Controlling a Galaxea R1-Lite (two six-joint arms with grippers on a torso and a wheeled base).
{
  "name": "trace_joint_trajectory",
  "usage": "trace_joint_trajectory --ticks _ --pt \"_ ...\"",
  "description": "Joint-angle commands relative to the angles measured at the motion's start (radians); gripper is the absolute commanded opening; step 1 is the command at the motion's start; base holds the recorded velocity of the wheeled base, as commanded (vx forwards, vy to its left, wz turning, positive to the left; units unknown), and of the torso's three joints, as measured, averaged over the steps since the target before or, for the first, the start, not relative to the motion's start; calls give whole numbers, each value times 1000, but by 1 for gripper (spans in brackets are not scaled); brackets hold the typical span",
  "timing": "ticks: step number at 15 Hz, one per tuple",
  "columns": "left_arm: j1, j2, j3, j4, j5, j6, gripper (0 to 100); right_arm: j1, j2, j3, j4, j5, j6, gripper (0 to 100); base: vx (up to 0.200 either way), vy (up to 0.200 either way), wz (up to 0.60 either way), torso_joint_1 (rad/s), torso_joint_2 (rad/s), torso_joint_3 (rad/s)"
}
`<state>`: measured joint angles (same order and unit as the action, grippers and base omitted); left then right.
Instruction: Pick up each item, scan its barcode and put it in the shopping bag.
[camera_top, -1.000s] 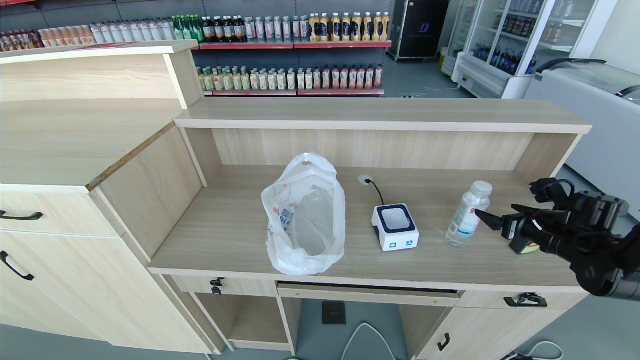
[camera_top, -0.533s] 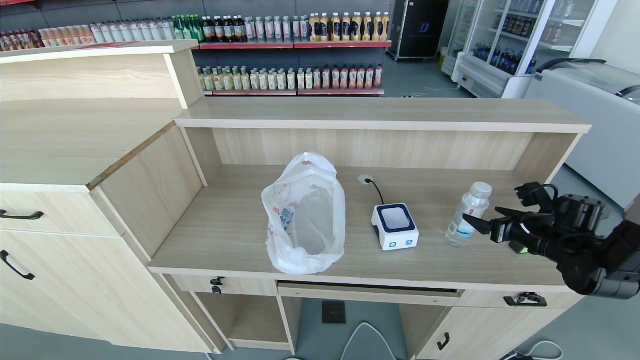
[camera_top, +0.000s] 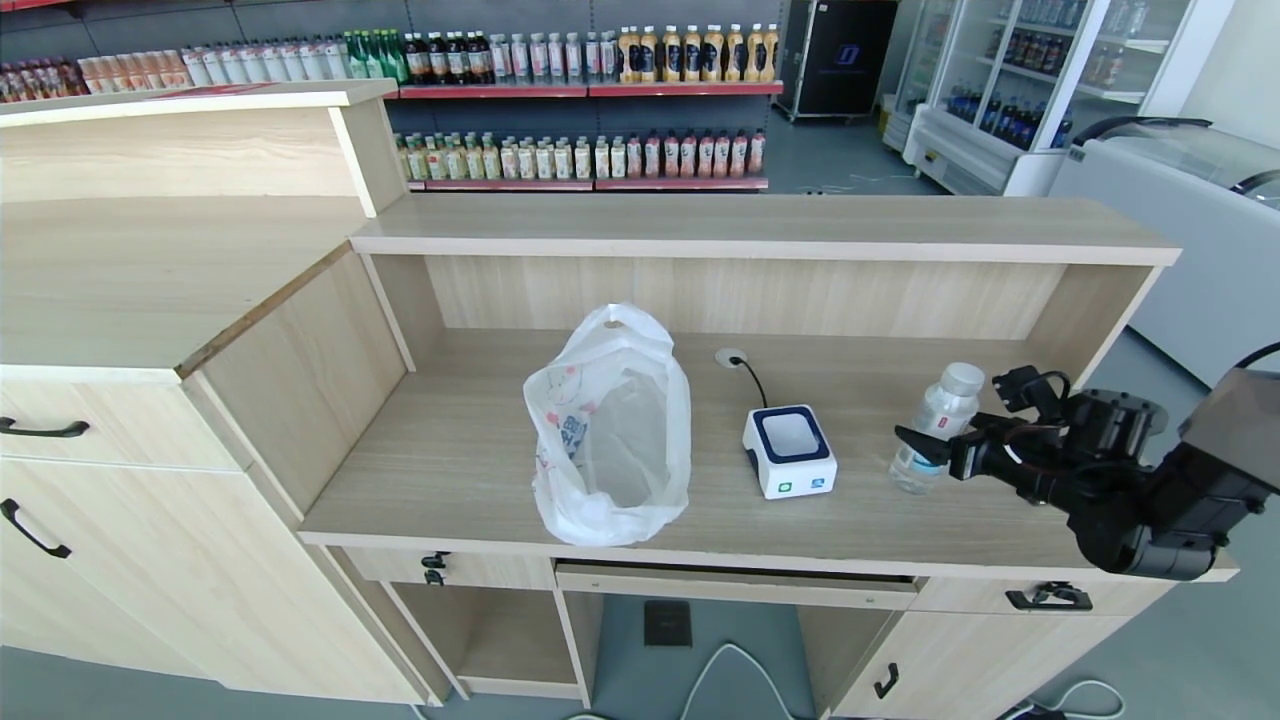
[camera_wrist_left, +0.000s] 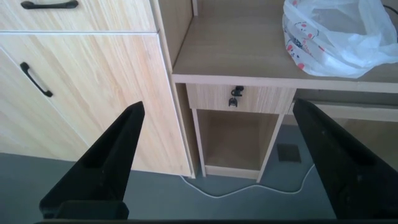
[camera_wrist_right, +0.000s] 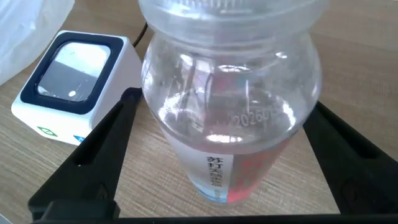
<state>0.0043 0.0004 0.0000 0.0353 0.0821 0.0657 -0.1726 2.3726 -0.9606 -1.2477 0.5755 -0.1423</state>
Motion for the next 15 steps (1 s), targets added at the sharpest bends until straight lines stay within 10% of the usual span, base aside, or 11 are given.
trace_joint_trajectory --ticks 1,11,12,15 --pt "0 0 0 0 1 0 100 16 36 -33 4 20 1 100 0 0 0 0 0 0" --pt "0 0 0 0 1 0 100 50 91 -130 -1 89 35 100 0 0 0 0 0 0" --pt "0 0 0 0 1 0 100 50 93 -128 -1 101 35 0 0 0 0 0 0 0" --pt "0 0 0 0 1 0 100 42 85 -130 -1 102 35 0 0 0 0 0 0 0"
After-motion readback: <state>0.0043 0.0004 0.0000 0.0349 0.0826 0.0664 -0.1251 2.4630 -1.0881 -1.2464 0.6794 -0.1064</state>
